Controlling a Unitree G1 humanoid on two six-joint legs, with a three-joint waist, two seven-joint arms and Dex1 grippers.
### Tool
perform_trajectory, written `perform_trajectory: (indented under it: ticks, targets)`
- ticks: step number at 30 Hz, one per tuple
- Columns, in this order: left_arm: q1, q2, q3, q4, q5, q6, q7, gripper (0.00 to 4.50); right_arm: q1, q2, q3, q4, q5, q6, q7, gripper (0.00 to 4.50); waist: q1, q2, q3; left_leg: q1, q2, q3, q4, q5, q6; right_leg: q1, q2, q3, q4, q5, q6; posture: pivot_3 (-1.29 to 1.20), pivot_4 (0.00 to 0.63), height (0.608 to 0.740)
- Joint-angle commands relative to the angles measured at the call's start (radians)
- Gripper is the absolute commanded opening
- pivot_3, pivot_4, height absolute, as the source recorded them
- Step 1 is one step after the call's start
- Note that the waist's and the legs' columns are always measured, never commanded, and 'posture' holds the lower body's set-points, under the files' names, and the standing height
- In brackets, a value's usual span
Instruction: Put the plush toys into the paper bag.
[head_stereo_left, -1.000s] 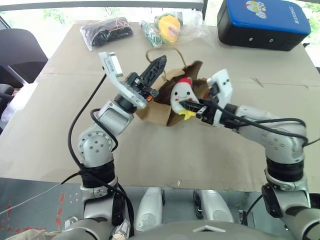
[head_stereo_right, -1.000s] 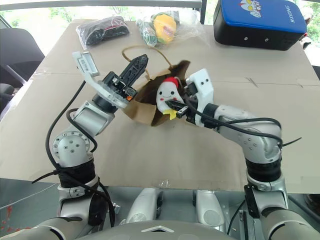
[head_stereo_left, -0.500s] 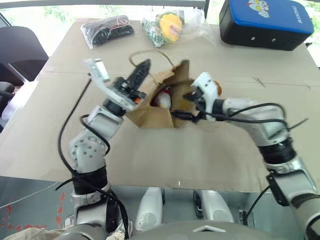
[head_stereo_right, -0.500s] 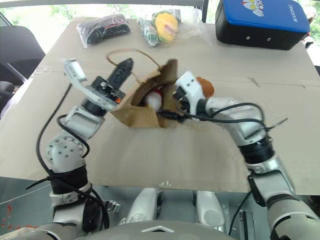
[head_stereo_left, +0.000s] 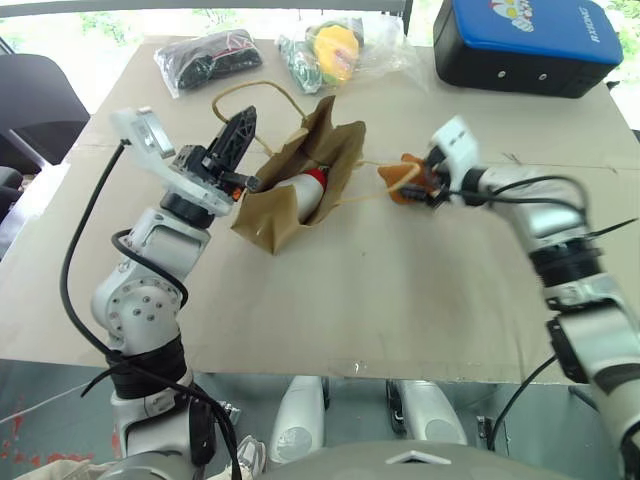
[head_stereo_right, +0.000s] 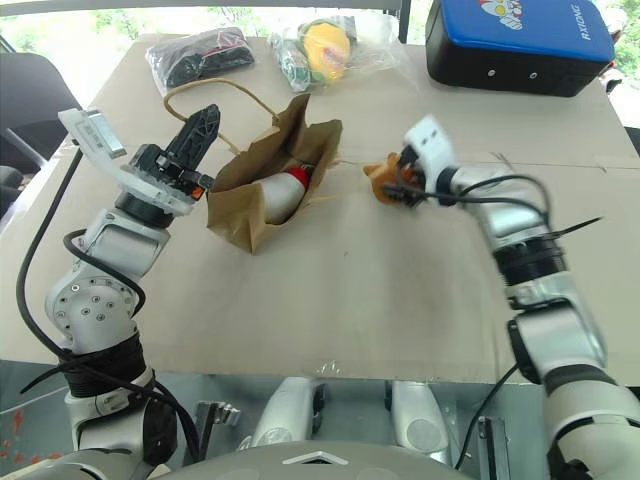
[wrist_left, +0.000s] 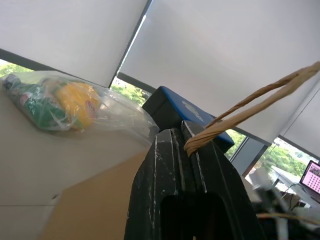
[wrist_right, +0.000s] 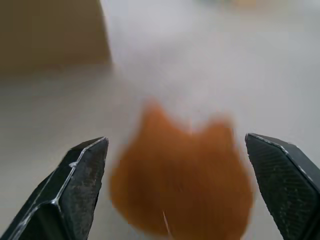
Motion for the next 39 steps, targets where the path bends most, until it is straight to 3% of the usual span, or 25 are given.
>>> perform_trajectory:
  ticks: [1, 5, 8, 10, 14, 19, 26, 29, 32, 36, 39]
  targets:
    - [0.003, 0.005, -0.008, -0.066, 0.013, -0.021, -0.001, 0.00, -0.068, 0.038, 0.007, 0.200, -0.095, -0.154, -0.010, 3.41, -0.003, -0.001, 0.000, 0.001, 0.000, 0.001, 0.000, 0.000, 0.000, 0.000, 0.000, 0.001, 0.000, 0.000, 0.000, 0.00, 0.150, 0.740]
    - [0.019, -0.005, -0.015, -0.084, 0.020, -0.027, 0.006, 0.00, -0.067, 0.048, -0.047, 0.233, -0.104, -0.248, 0.026, 1.60, 0.002, -0.002, -0.001, 0.001, 0.000, 0.000, 0.000, 0.000, 0.000, 0.001, 0.000, 0.001, 0.000, 0.000, 0.000, 0.00, 0.150, 0.740]
    - [0.029, -0.019, -0.030, -0.092, 0.021, -0.027, 0.003, 0.00, 0.003, -0.033, -0.144, 0.027, -0.043, -0.238, 0.082, 0.28, 0.006, -0.001, -0.001, 0.001, 0.000, 0.000, 0.001, 0.000, 0.000, 0.001, 0.000, 0.001, 0.001, 0.000, 0.000, 0.00, 0.150, 0.740]
    - [0.026, -0.021, -0.040, -0.092, 0.018, -0.023, -0.003, 0.00, 0.039, -0.062, -0.220, -0.122, 0.028, -0.201, 0.104, 0.02, 0.016, 0.000, 0.000, -0.001, 0.000, -0.001, 0.000, 0.000, 0.000, 0.001, -0.001, -0.002, 0.000, 0.000, 0.000, 0.00, 0.150, 0.740]
    - [0.000, -0.049, -0.080, -0.076, 0.009, -0.015, -0.011, 0.00, 0.072, -0.143, -0.327, -0.521, 0.182, -0.032, 0.135, 0.02, 0.019, 0.004, 0.003, -0.001, 0.000, 0.000, 0.001, -0.002, 0.004, 0.000, -0.002, -0.001, 0.000, 0.000, 0.000, 0.00, 0.150, 0.740]
    - [-0.042, -0.092, -0.124, -0.040, 0.006, -0.014, -0.027, 0.00, 0.075, -0.182, -0.219, -0.762, 0.171, 0.051, 0.164, 0.02, 0.009, 0.003, 0.002, 0.001, 0.001, -0.002, 0.000, -0.002, 0.004, 0.001, 0.001, -0.001, 0.001, 0.000, 0.000, 0.00, 0.150, 0.740]
    - [-0.096, -0.133, -0.144, -0.006, 0.004, -0.016, -0.044, 0.00, 0.115, -0.180, -0.015, -0.813, 0.068, 0.060, 0.204, 0.02, 0.010, 0.003, 0.002, -0.001, -0.001, -0.002, 0.004, -0.002, 0.004, 0.001, -0.001, -0.002, 0.002, 0.000, 0.000, 0.00, 0.150, 0.740]
    - [-0.098, -0.142, -0.158, -0.012, 0.000, -0.007, -0.062, 0.00, 0.074, -0.148, 0.103, -0.712, -0.043, -0.019, 0.214, 0.02, 0.009, 0.003, 0.002, -0.001, -0.001, -0.002, 0.005, -0.002, 0.004, 0.001, -0.001, -0.002, 0.002, 0.000, 0.000, 0.00, 0.150, 0.740]
    - [-0.081, -0.145, -0.169, -0.017, 0.004, -0.003, -0.078, 0.00, -0.032, -0.032, 0.190, -0.526, -0.119, -0.120, 0.231, 0.02, -0.005, 0.003, 0.002, 0.000, 0.000, -0.001, 0.005, -0.001, 0.003, 0.001, 0.000, -0.001, 0.004, 0.000, 0.000, 0.00, 0.150, 0.740]
    - [-0.066, -0.145, -0.181, -0.032, 0.008, -0.004, -0.095, 0.00, -0.126, 0.096, 0.265, -0.254, -0.189, -0.279, 0.303, 1.71, -0.002, 0.003, 0.001, 0.001, 0.000, -0.002, 0.004, 0.000, 0.000, 0.000, 0.001, -0.001, 0.007, 0.000, 0.000, 0.00, 0.150, 0.740]
    - [-0.048, -0.134, -0.168, -0.039, 0.021, -0.018, -0.096, 0.00, -0.130, 0.115, 0.248, -0.201, -0.207, -0.326, 0.323, 3.05, 0.014, 0.002, 0.002, 0.000, 0.000, -0.002, 0.005, 0.000, 0.000, 0.000, -0.001, -0.002, 0.006, 0.000, 0.000, 0.00, 0.150, 0.740]
